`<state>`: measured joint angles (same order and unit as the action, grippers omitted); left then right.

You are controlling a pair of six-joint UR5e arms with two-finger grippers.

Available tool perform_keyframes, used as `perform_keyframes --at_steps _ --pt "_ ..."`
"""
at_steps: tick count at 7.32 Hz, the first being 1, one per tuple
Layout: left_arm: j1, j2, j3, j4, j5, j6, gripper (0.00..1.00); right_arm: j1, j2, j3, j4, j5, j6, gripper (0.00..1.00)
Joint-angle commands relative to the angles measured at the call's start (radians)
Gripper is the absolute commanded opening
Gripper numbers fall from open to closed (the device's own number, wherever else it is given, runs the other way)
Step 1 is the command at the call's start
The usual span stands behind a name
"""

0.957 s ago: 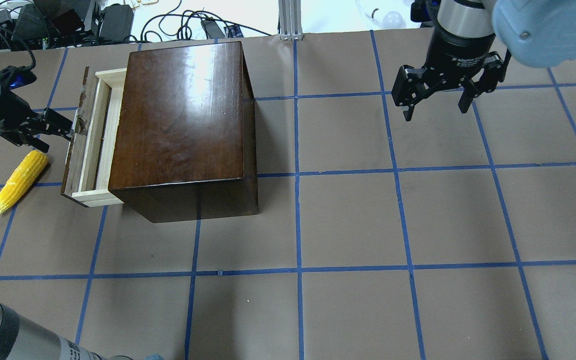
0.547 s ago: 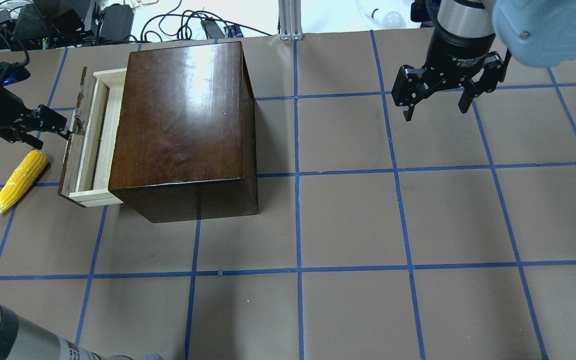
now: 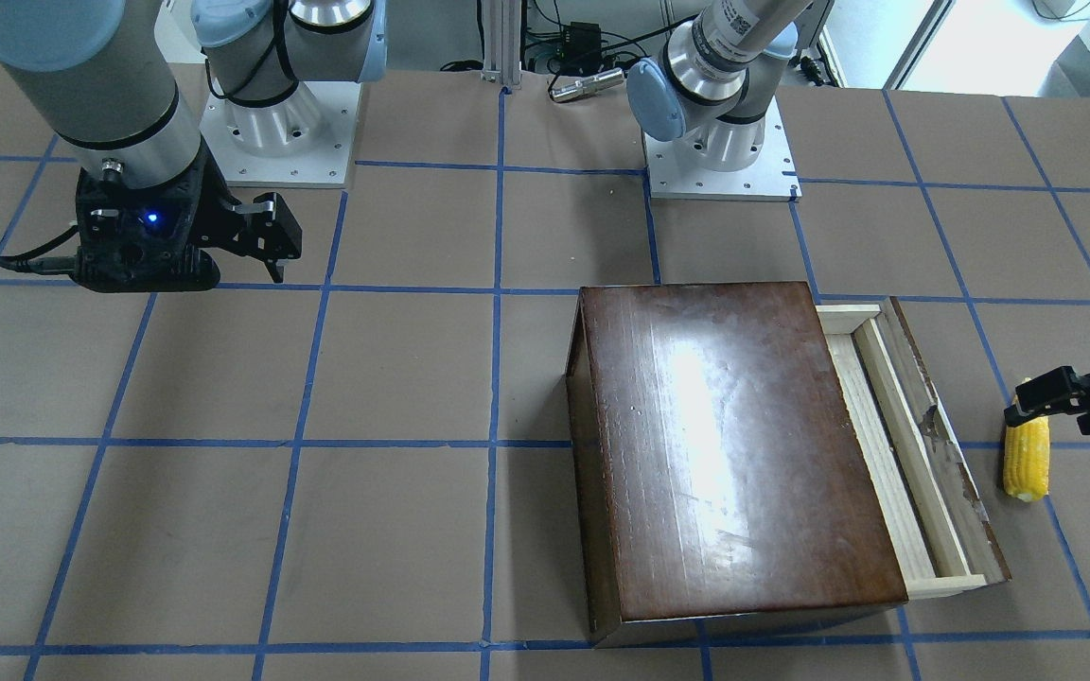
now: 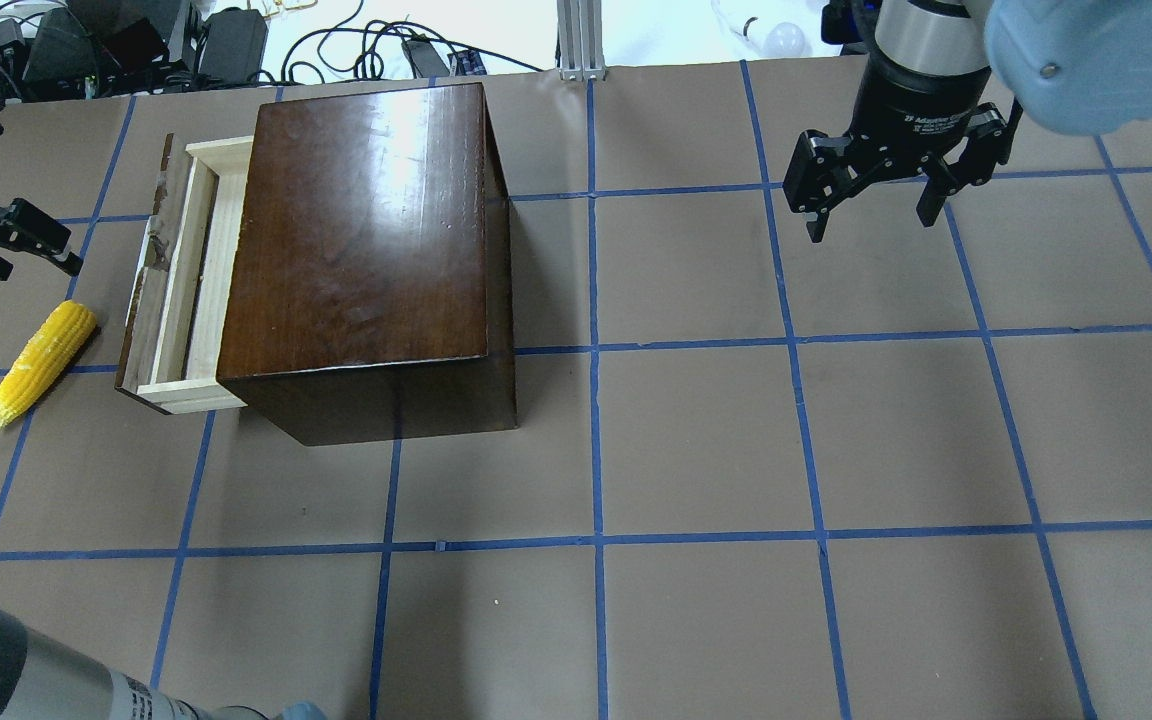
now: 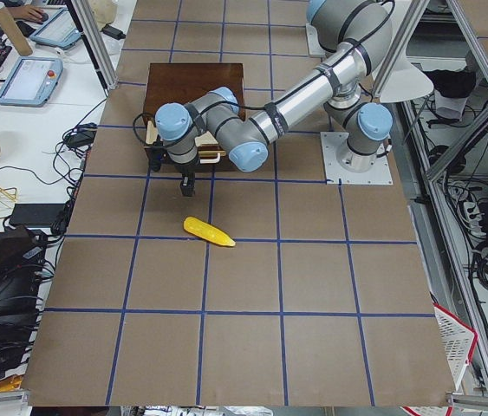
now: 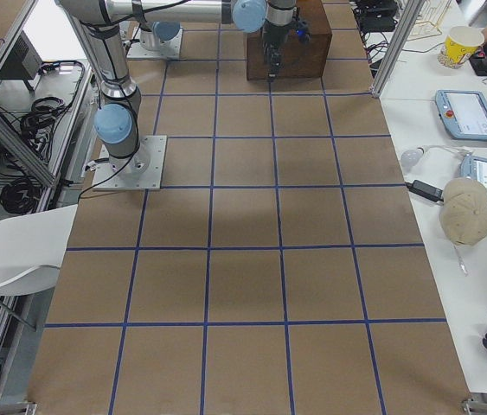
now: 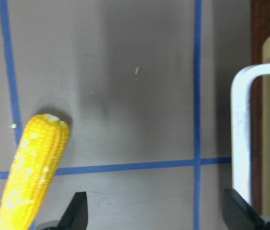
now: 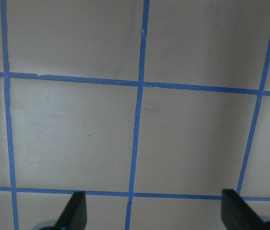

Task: Open drawer and put corn inside
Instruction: 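Release the handle and move the left gripper over the yellow corn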

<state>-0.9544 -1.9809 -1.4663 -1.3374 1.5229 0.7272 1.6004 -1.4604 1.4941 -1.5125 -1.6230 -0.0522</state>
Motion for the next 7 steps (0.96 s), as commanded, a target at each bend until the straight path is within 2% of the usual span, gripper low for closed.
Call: perform_keyframes --at_steps 1,3,5,7 --pt "0.020 -0.038 0.003 0.096 0.080 0.168 1.00 0.001 0.000 0.000 0.000 0.000 0.000 1.00" --pt "0.051 -0.111 0.001 0.177 0.100 0.283 1.00 0.000 0.000 0.000 0.000 0.000 0.000 1.00" --pt "0.071 -0.174 -0.011 0.187 0.096 0.377 1.00 0.001 0.000 0.000 0.000 0.000 0.000 1.00" --pt "0.083 -0.212 -0.016 0.188 0.094 0.390 1.00 0.000 0.000 0.000 0.000 0.000 0.000 1.00"
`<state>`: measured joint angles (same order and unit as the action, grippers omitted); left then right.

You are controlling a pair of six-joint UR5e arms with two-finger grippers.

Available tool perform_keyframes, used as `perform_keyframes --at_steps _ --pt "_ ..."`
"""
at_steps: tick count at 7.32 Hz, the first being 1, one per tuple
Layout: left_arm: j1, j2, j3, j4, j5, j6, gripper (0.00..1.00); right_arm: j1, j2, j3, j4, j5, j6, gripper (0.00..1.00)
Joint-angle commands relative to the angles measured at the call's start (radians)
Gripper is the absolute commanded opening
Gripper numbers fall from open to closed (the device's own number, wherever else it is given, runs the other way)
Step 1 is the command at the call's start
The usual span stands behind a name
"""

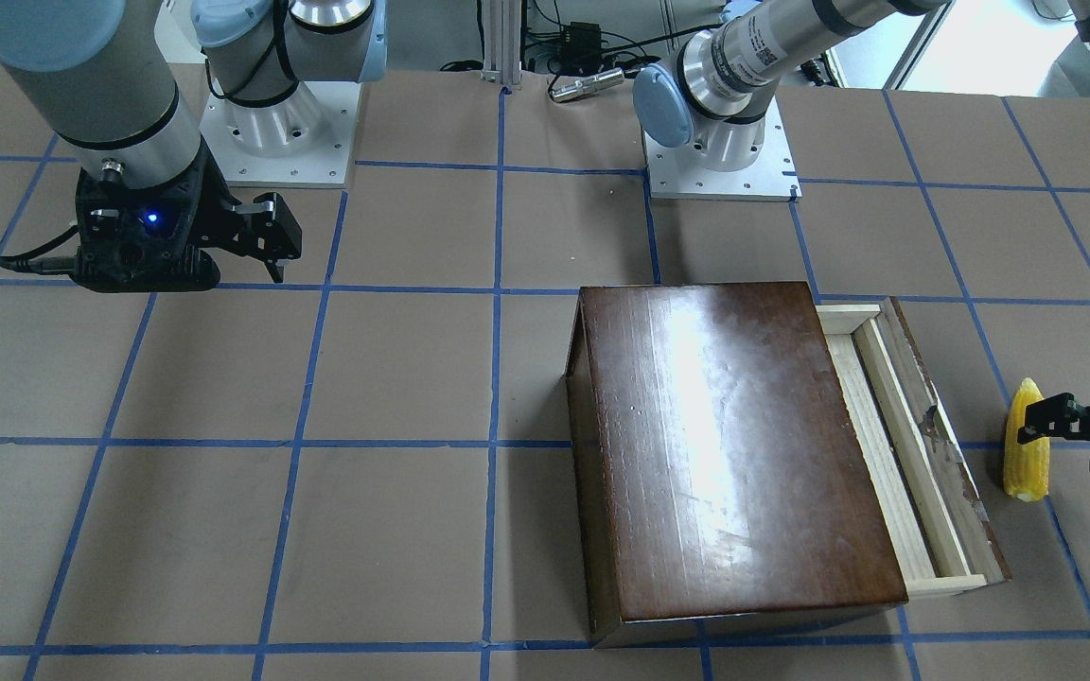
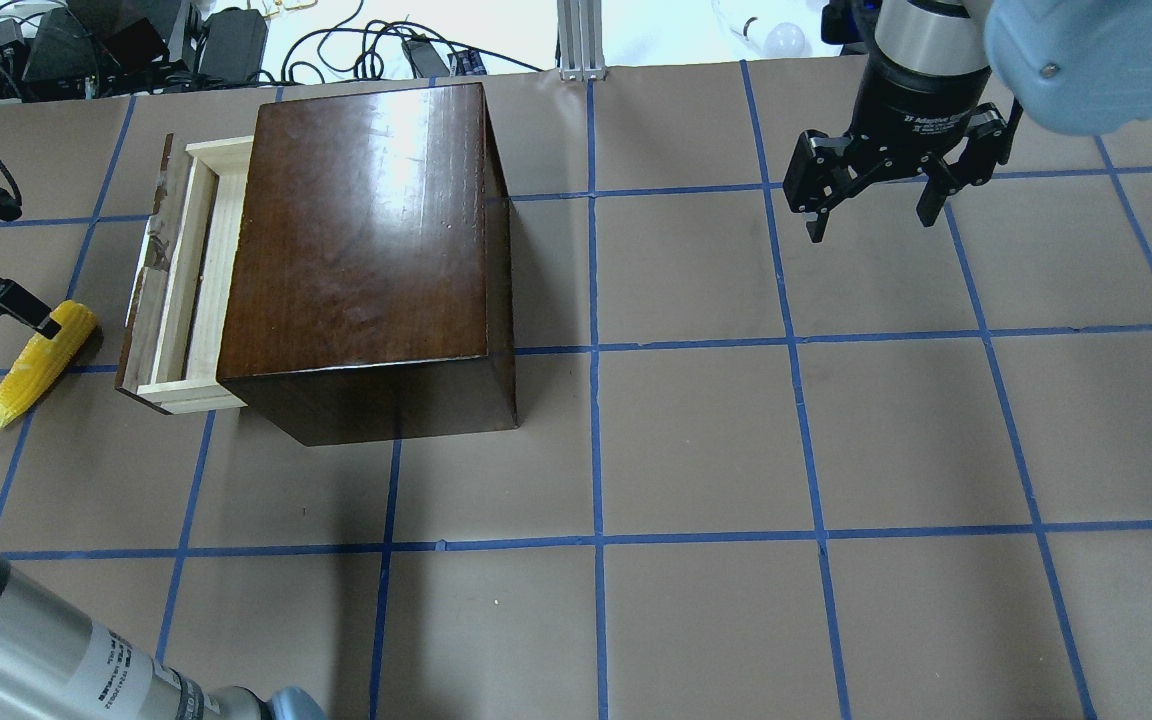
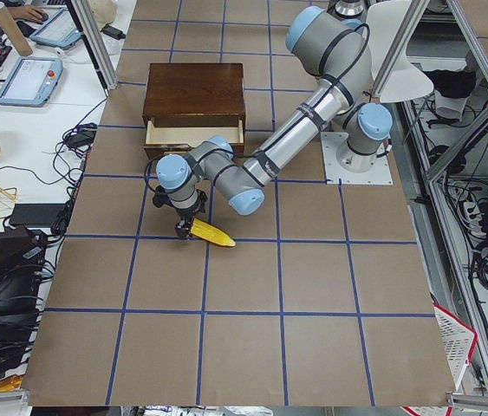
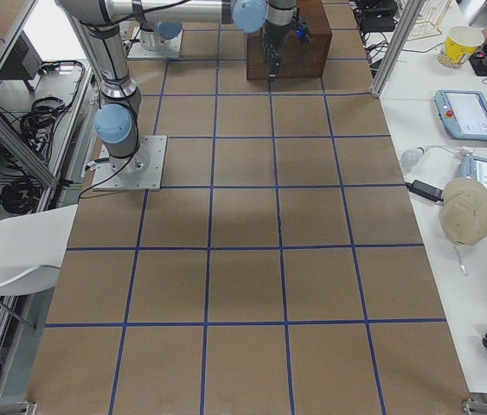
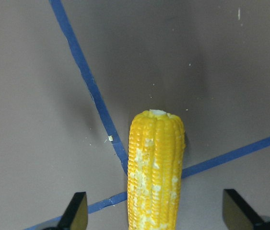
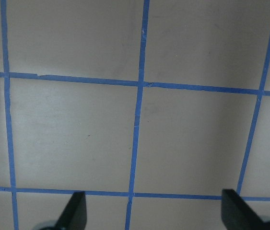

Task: Open drawer and put corn inside
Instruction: 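Lower and grasp the yellow corn cob with the left gripper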

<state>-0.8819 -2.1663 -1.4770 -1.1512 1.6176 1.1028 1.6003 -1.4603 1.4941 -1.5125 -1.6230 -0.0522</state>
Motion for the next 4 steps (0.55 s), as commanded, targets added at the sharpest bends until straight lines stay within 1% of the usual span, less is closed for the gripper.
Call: perform_keyframes --at_steps 1,3,4 --pt "0.024 -0.036 -0.019 0.004 0.002 0.023 1.00 0.000 0.000 0.000 0.000 0.000 0.000 1.00" --pt "0.043 -0.035 -0.042 0.008 0.002 0.016 1.00 0.001 0.000 0.000 0.000 0.000 0.000 1.00" --pt "0.043 -0.039 -0.043 0.025 0.001 0.009 0.97 0.000 0.000 0.000 0.000 0.000 0.000 1.00"
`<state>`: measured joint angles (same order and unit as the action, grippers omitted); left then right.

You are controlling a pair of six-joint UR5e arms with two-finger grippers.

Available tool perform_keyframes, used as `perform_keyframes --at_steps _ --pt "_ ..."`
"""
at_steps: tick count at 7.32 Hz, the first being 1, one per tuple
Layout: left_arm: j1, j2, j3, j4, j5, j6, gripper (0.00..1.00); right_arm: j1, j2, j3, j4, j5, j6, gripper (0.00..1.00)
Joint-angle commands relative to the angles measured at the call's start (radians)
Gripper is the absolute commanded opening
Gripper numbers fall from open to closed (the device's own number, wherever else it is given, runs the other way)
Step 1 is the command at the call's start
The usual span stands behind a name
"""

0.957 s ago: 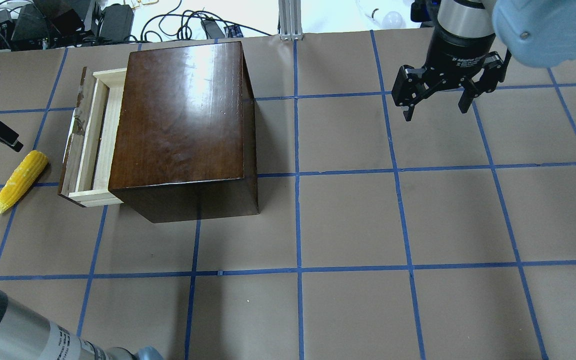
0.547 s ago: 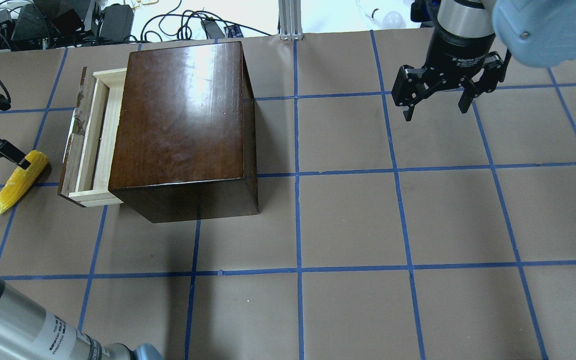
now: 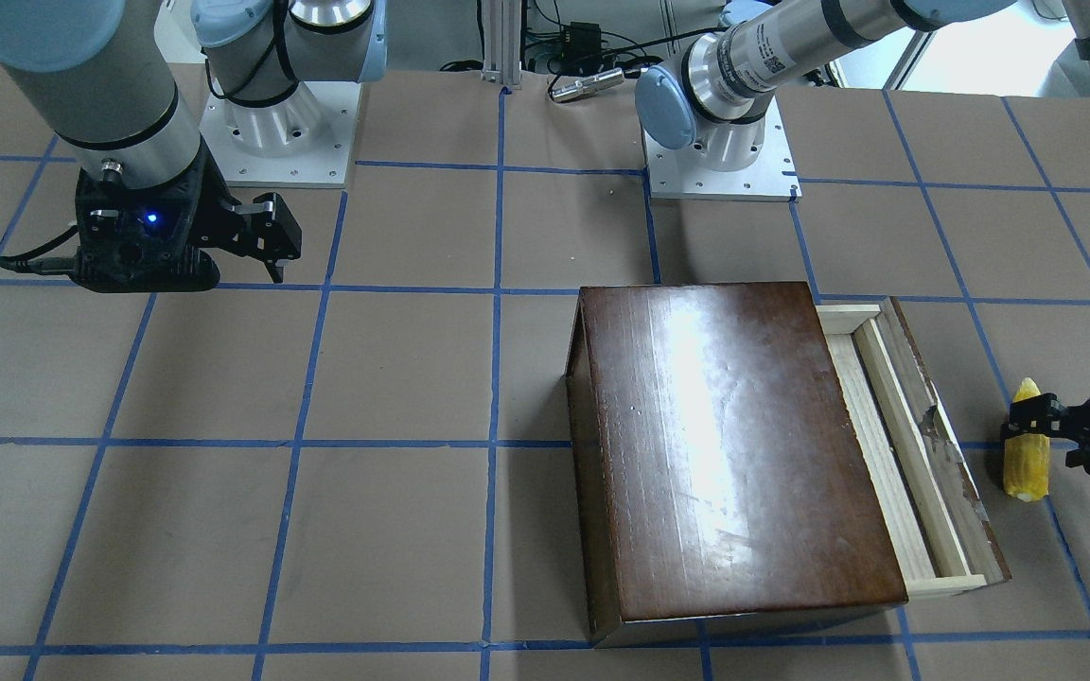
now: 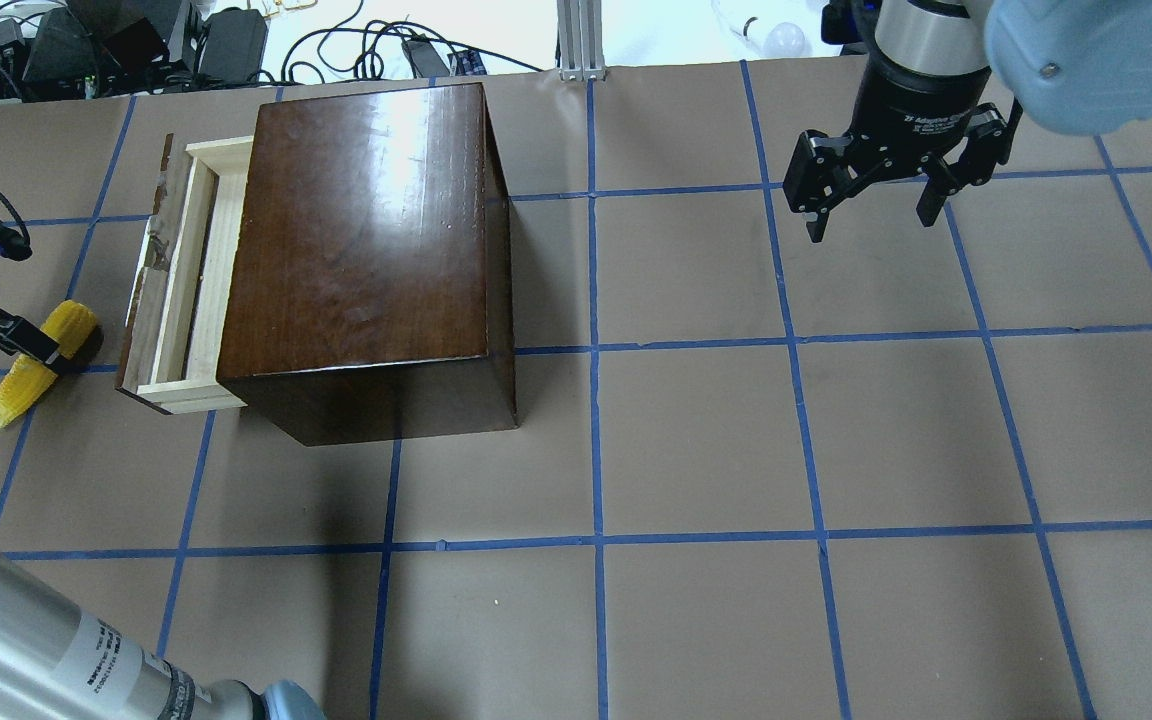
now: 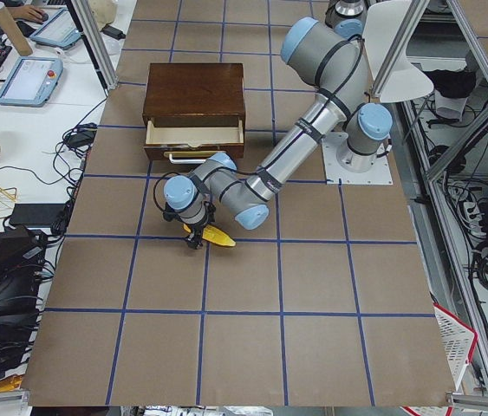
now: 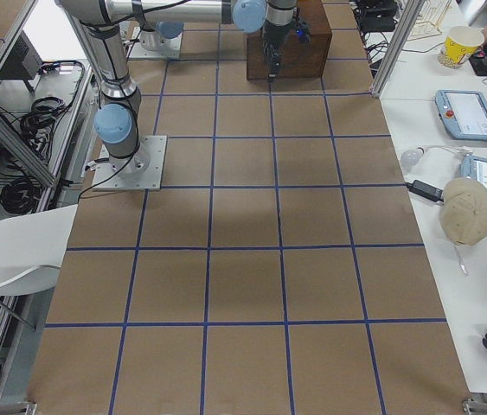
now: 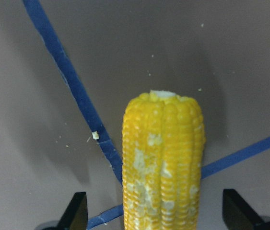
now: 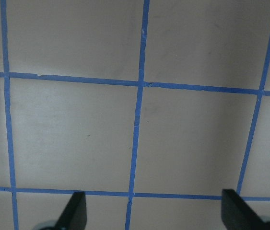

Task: Open drawer and put corn inside
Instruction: 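Lower and grasp the yellow corn cob with the left gripper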

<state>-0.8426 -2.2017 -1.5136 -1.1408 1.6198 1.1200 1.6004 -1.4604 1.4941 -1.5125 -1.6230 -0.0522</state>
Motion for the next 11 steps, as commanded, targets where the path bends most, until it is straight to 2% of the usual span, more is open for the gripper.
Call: perform_keyframes --at_steps 1,2,3,8,11 --pt "0.004 -0.004 -0.002 0.016 -0.001 -0.009 0.77 0.000 0.000 0.000 0.000 0.000 0.000 1.00" --pt "0.002 -0.006 -0.002 0.016 0.000 -0.025 0.35 0.000 0.000 0.000 0.000 0.000 0.000 1.00" --pt "0.002 -0.004 0.000 0.018 -0.001 -0.052 0.02 0.000 0.000 0.000 0.000 0.000 0.000 1.00" --pt "0.004 0.031 0.010 0.013 -0.008 -0.060 0.00 0.000 -0.001 0.000 0.000 0.000 0.000 1.00" --pt "-0.024 0.176 0.016 -0.037 -0.006 -0.165 0.00 0.000 0.000 0.000 0.000 0.000 0.000 1.00"
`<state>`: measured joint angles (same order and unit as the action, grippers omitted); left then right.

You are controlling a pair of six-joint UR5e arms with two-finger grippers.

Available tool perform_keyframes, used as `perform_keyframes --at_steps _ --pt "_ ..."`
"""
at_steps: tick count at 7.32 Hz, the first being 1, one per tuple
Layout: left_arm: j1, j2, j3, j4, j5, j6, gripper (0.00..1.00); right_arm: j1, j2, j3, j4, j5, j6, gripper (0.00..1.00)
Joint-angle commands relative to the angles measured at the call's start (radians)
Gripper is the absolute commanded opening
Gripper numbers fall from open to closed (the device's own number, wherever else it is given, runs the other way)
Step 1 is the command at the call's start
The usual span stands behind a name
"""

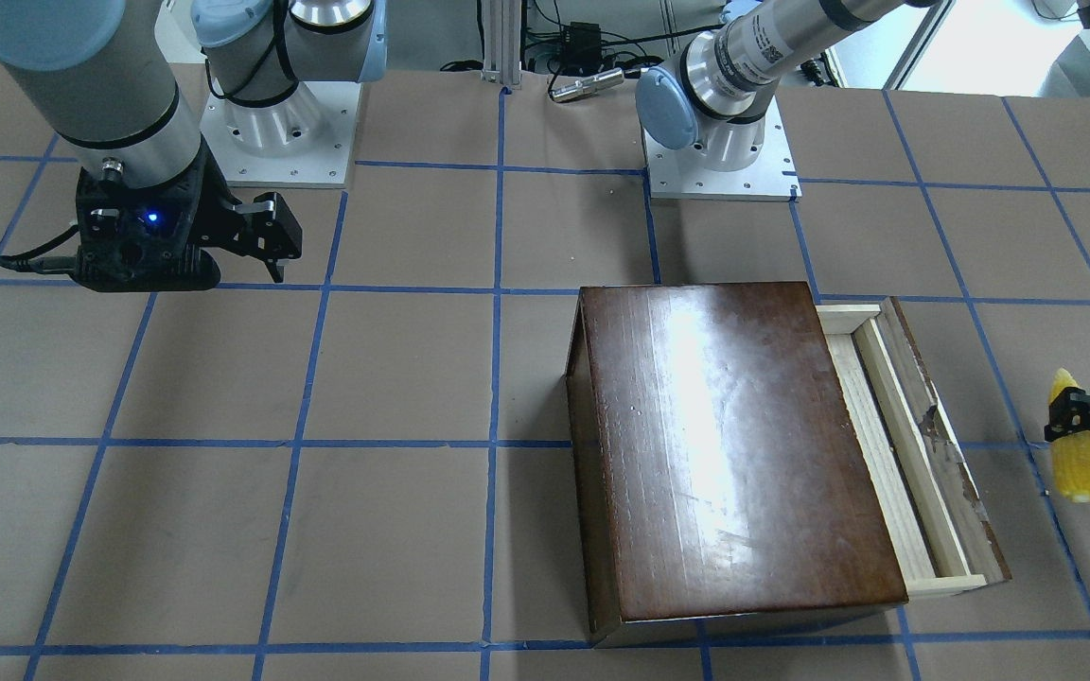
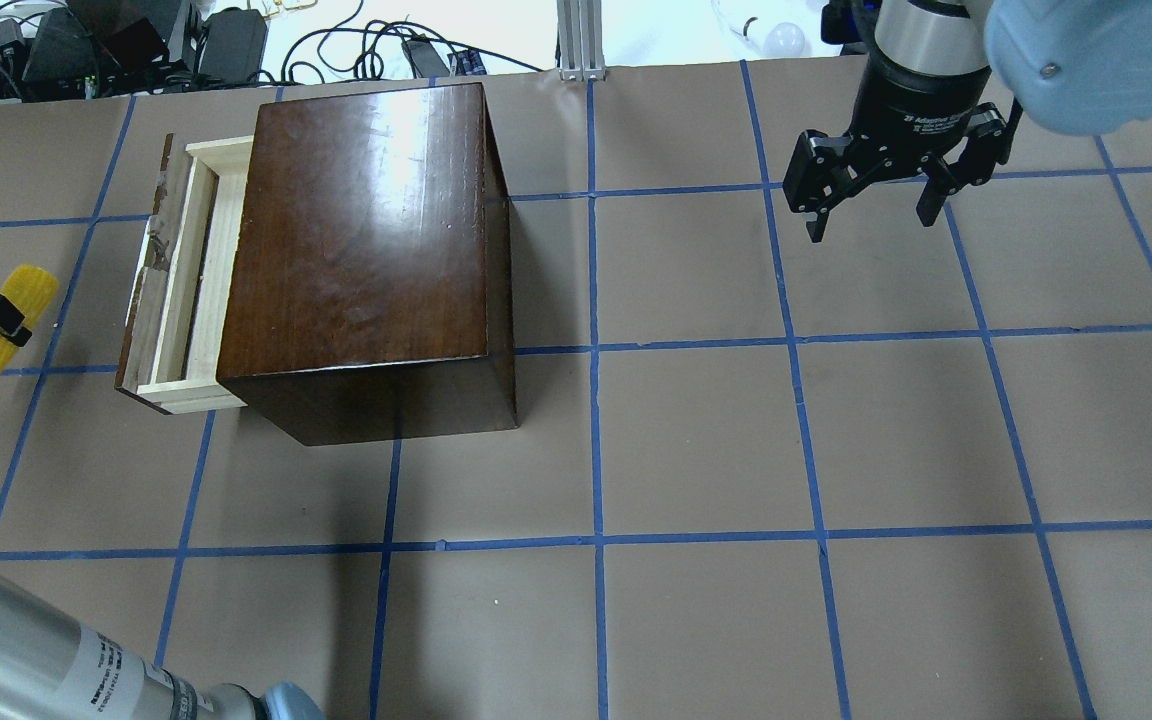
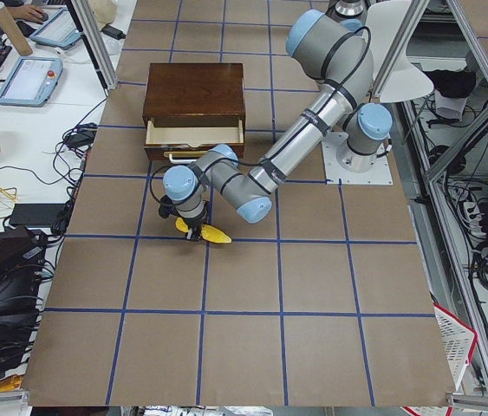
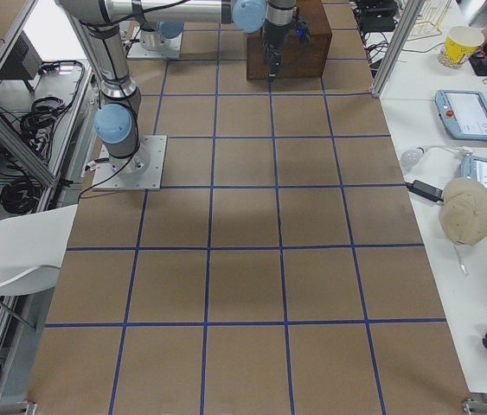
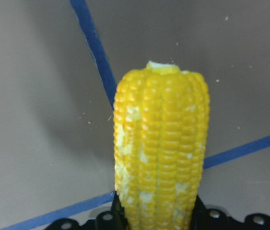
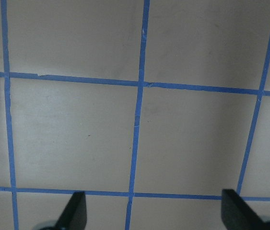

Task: Open drawer and put corn inside
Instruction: 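Lift the corn and carry it over the open drawer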

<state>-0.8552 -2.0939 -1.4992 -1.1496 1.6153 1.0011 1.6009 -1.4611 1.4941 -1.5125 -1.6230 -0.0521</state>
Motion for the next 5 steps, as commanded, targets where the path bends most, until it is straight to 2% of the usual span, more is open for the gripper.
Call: perform_keyframes --at_steps 1,2,5 --pt "-0.024 0.131 0.011 -0.050 0.000 -0.065 0.00 0.001 0.001 0.000 0.000 0.000 0.000 1.00" --pt "-0.028 0.190 0.039 -0.153 -0.005 -0.143 0.00 0.001 0.001 0.000 0.000 0.000 0.000 1.00" --pt "-0.244 0.282 0.057 -0.275 0.002 -0.495 0.00 0.001 0.001 0.000 0.000 0.000 0.000 1.00"
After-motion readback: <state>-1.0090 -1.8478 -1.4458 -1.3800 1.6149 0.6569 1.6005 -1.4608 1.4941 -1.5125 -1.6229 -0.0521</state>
